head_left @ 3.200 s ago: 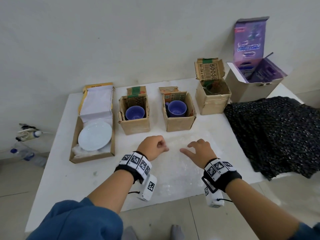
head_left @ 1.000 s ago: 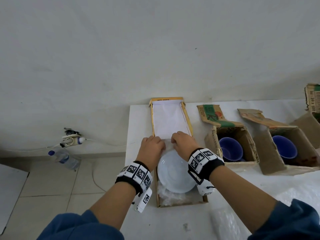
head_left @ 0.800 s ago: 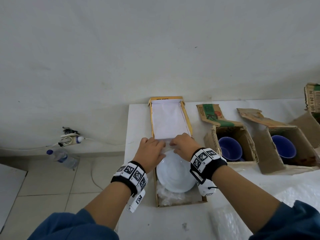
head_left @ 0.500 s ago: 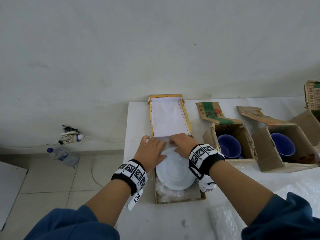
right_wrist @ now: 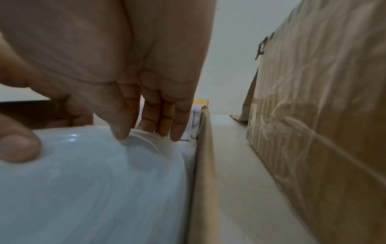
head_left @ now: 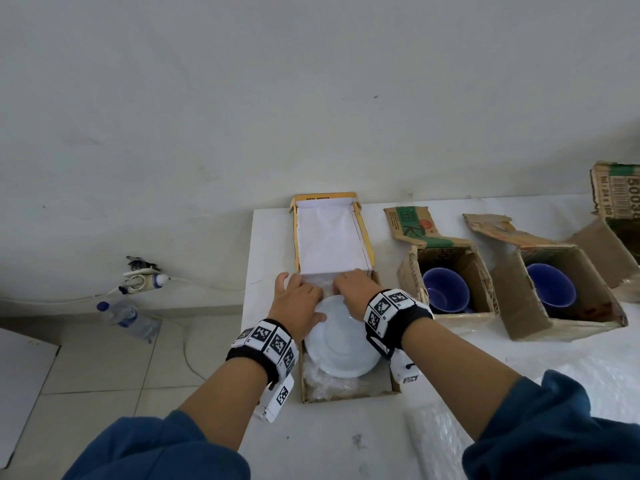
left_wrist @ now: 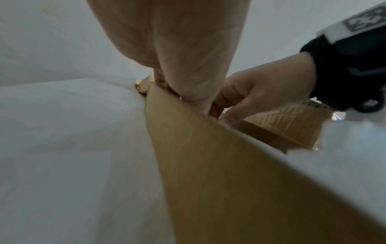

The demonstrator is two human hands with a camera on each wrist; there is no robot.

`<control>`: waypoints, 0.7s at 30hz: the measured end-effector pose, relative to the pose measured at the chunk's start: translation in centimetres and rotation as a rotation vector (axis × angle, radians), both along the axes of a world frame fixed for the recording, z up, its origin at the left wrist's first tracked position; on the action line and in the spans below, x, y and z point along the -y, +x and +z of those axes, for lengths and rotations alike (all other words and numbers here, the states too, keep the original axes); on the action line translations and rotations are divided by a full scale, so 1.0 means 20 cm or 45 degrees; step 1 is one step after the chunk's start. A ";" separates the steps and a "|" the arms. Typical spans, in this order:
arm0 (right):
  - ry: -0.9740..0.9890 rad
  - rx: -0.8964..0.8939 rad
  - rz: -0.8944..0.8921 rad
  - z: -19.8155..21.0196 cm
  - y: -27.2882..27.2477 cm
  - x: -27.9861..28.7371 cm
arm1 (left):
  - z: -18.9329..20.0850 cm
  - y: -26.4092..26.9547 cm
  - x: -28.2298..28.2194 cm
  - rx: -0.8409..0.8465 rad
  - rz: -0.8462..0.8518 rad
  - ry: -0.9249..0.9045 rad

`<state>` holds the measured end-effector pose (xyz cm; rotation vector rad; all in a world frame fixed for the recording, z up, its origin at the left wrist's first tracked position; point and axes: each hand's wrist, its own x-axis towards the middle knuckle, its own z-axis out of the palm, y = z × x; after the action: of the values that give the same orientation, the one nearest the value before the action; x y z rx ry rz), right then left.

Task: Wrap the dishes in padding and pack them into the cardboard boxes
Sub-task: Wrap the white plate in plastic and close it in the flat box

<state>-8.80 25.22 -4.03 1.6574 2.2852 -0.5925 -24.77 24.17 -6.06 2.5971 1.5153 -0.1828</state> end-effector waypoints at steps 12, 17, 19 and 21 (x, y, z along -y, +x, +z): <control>0.236 -0.595 -0.248 0.43 0.39 0.28 | 0.29 0.27 0.16 0.542 0.212 0.205; 0.214 -0.593 -0.321 0.55 0.77 0.59 | 0.42 0.62 0.41 0.848 0.104 0.006; 0.173 -0.524 -0.374 0.53 0.95 0.72 | 0.41 0.78 0.52 0.759 0.039 -0.077; 0.123 -0.432 -0.447 0.47 1.14 0.85 | 0.36 0.93 0.63 0.653 -0.036 -0.178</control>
<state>13.92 8.21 5.35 2.1739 2.2830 -0.9141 -6.25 11.53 1.23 2.3113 1.2311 0.3377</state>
